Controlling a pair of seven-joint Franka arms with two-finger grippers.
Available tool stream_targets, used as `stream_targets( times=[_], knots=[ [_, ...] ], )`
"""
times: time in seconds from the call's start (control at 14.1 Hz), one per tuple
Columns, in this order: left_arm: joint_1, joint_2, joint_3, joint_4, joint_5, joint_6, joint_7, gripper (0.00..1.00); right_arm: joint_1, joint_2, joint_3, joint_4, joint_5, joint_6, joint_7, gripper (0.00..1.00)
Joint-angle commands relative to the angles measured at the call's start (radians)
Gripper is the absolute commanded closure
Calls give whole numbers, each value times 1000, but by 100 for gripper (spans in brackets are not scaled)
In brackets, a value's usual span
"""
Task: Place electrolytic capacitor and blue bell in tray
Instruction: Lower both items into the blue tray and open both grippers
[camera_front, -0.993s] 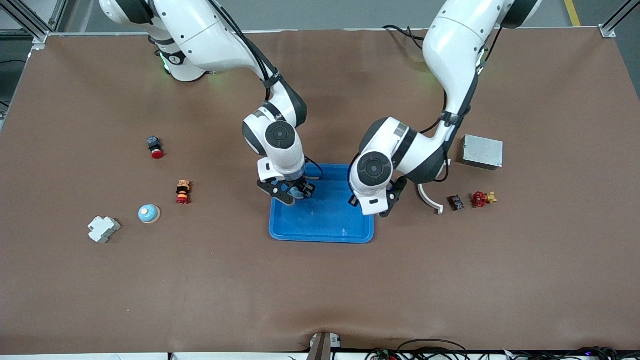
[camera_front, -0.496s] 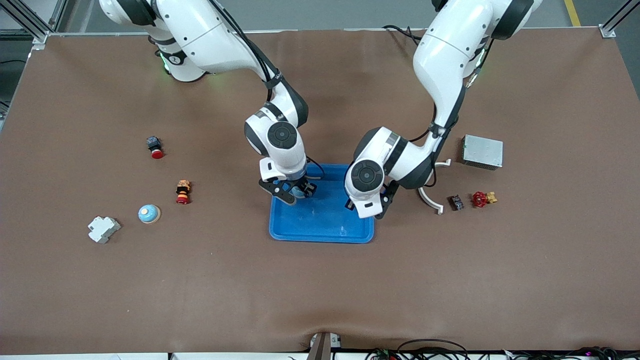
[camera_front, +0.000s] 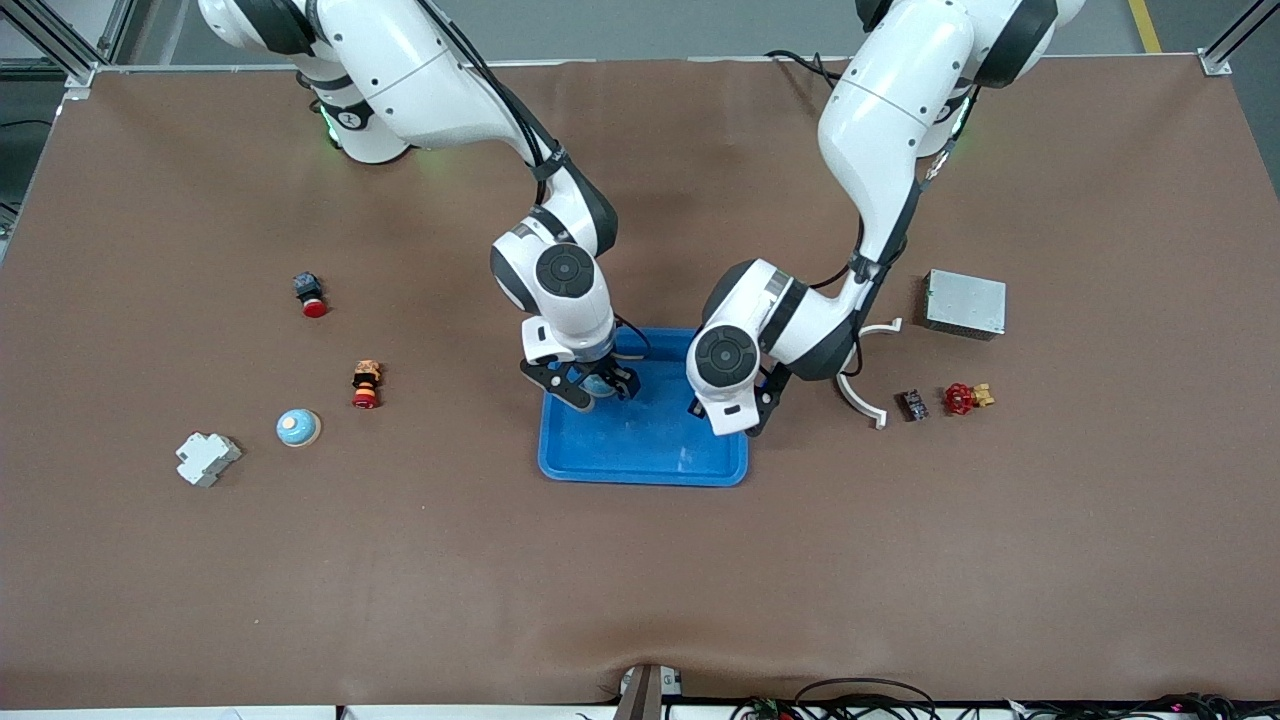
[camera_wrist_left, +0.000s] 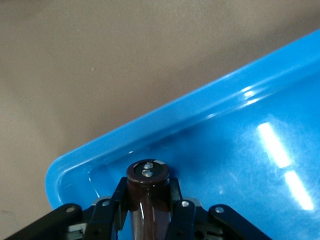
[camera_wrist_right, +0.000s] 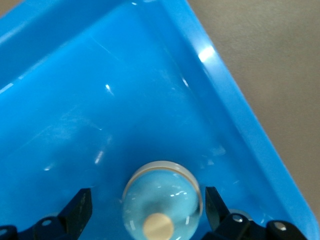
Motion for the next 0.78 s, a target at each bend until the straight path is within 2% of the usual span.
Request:
stream_targets(
  times=[0.0,0.07,0.21,0.5,0.71],
  knots=[
    [-22,0,9,15,-22,1,-17,90,9,5,-8,67,-2,-80,2,0],
    [-22,0,9,15,-22,1,-17,90,3,4,-8,110,-5,-145,-4,0],
    [-22,0,9,15,-19,1,-17,84,-14,-1,-11,182,-5,-279,-97,0],
    [-22,4,9,11,-13,0,-14,72,-136,-71,-12,181,-3,-402,-425,0],
    [-22,4,9,11,-11,-2,-12,69,-247,-125,-14,153,-6,-425,-640,0]
  ],
)
